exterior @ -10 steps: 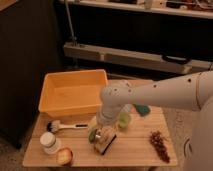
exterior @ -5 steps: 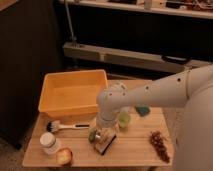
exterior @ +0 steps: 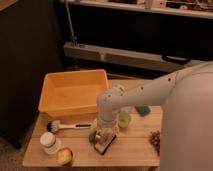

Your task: Place eraser in tray

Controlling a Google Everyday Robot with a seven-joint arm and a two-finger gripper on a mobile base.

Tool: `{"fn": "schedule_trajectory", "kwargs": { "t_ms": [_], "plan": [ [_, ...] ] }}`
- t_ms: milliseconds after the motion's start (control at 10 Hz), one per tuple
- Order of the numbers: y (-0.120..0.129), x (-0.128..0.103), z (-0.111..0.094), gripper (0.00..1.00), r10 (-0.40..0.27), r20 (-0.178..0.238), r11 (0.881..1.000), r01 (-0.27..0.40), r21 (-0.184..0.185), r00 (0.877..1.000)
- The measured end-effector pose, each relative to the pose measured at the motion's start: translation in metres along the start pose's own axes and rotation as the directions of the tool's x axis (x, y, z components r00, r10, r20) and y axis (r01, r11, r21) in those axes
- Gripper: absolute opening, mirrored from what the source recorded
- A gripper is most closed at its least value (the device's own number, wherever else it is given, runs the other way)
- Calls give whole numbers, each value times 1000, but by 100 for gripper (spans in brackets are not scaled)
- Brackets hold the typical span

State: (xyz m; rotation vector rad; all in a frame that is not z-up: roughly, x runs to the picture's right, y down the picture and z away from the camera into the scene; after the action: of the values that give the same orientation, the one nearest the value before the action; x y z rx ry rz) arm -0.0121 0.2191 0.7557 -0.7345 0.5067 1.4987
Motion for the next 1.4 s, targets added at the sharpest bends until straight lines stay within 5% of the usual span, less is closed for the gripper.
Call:
{"fn": "schedule_trajectory", "kwargs": {
  "t_ms": [800,1400],
  "plan": [
    [-28,7,50,77,61,-119,998,-59,17,991],
    [-13,7,43,20,26,-155,999,-31,-32,988]
  ]
}}
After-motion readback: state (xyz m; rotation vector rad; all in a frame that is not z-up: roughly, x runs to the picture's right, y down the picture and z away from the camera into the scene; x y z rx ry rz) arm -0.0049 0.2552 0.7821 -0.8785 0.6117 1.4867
